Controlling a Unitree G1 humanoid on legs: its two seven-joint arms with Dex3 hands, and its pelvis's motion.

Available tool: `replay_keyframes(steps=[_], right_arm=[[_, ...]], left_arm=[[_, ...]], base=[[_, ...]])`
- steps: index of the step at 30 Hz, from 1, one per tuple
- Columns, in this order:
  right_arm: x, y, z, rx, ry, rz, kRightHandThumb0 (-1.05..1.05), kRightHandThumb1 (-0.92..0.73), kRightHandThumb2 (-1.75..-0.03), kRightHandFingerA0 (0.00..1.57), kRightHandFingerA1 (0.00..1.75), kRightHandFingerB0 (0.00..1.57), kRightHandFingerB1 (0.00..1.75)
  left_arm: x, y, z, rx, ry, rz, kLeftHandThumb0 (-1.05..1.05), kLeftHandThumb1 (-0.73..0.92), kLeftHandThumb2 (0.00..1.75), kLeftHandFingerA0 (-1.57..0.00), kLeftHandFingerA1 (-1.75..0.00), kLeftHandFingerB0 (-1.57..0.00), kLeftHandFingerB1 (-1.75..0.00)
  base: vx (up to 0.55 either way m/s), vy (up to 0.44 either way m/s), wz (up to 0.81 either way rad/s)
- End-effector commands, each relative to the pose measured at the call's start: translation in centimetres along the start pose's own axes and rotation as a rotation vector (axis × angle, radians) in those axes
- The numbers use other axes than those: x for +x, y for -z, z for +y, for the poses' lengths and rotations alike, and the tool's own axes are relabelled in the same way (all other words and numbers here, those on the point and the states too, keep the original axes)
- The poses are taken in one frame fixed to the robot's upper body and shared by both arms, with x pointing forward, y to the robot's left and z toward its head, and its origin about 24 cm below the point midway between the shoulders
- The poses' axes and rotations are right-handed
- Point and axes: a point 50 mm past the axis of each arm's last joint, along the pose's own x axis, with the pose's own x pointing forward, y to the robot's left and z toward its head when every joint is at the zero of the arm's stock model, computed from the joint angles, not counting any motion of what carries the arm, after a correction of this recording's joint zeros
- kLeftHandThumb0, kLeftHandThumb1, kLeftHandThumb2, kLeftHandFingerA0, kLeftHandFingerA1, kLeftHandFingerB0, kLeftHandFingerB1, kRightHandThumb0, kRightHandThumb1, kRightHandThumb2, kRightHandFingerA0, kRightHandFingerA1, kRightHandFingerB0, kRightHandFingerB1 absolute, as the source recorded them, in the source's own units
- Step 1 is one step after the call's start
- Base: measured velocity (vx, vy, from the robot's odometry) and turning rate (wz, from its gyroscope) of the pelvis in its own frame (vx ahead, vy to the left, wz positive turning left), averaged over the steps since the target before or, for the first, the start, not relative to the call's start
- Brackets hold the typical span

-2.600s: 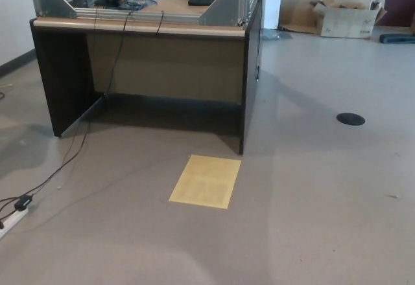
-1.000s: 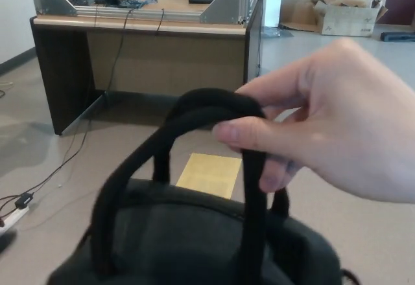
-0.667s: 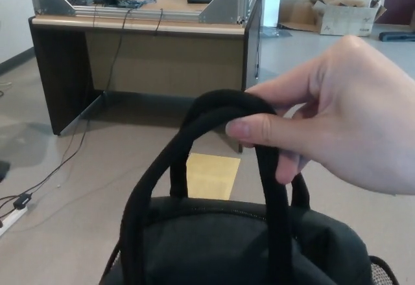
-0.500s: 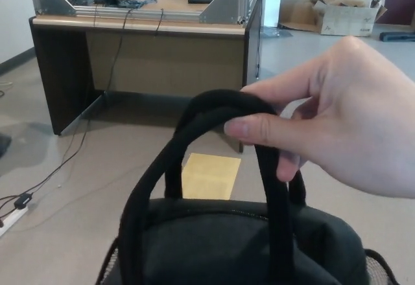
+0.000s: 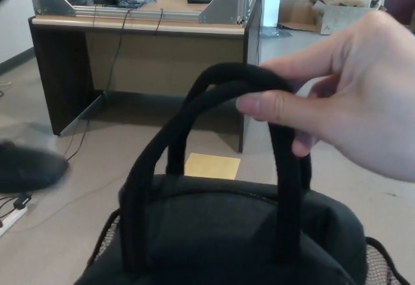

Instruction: A person hands over a black lunchbag to the robot and the robot uses its left hand to grab the strips of the lunchbag, the gives it back to the person.

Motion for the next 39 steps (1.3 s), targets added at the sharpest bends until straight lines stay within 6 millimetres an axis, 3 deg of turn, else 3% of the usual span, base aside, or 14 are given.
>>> replay_keyframes(steps=[1,10,11,14,17,21,27,39], right_arm=[[0.2,-0.1,-1.4,-0.002,0.042,0.004,-0.74,-0.79,-0.64,0.44,0.44,0.33,0.37],[0.2,-0.1,-1.3,-0.006,0.041,0.001,-0.75,-0.79,-0.64,0.43,0.44,0.33,0.37],[0.2,-0.1,-1.2,-0.001,0.044,0.005,-0.80,-0.73,-0.67,0.40,0.44,0.30,0.37],[0.1,0.0,-1.2,-0.007,0.042,0.004,-0.74,-0.79,-0.64,0.43,0.44,0.34,0.37],[-0.1,0.2,-1.1,0.002,0.038,0.007,-0.75,-0.74,-0.65,0.41,0.44,0.31,0.37],[0.0,0.1,-1.0,-0.002,0.040,0.002,-0.75,-0.79,-0.64,0.44,0.44,0.33,0.37],[0.0,-0.1,-1.2,-0.010,0.039,-0.004,-0.75,-0.80,-0.64,0.43,0.44,0.33,0.37],[0.4,-0.6,-1.3,-0.011,0.047,-0.026,-0.71,-0.79,-0.64,0.44,0.44,0.34,0.37]], left_arm=[[0.8,-1.9,-4.0,-0.259,0.131,0.087,-0.67,0.36,0.83,0.00,-0.06,-0.02,-0.11],[1.3,-1.9,-6.3,-0.178,0.164,0.140,-0.72,0.42,0.79,0.00,0.00,0.00,-0.02],[1.9,-0.9,-6.9,-0.173,0.153,0.155,-0.75,0.43,0.81,0.00,0.00,0.00,0.00],[3.0,0.3,-7.5,-0.096,0.104,0.192,-0.77,0.44,0.82,0.00,0.00,0.00,0.00],[4.2,1.0,-7.5,0.081,0.052,0.213,-0.81,0.46,0.85,0.00,-0.03,0.00,-0.01],[5.8,1.6,-7.7,0.166,-0.041,0.185,-0.72,0.43,0.82,0.00,-0.11,0.00,-0.08],[8.1,2.7,-8.1,0.280,-0.178,0.173,-0.72,0.44,0.79,0.00,-0.03,0.00,-0.01],[9.4,3.6,-9.9,0.492,-0.232,0.154,-0.67,0.42,0.81,0.00,-0.17,0.00,-0.14]], base=[[0.00,0.000,0.00],[0.00,0.000,0.00],[0.00,0.000,0.00],[0.00,0.000,0.00],[0.00,0.000,0.00],[0.00,0.000,0.00],[0.00,0.000,0.00],[0.00,0.000,0.00]])
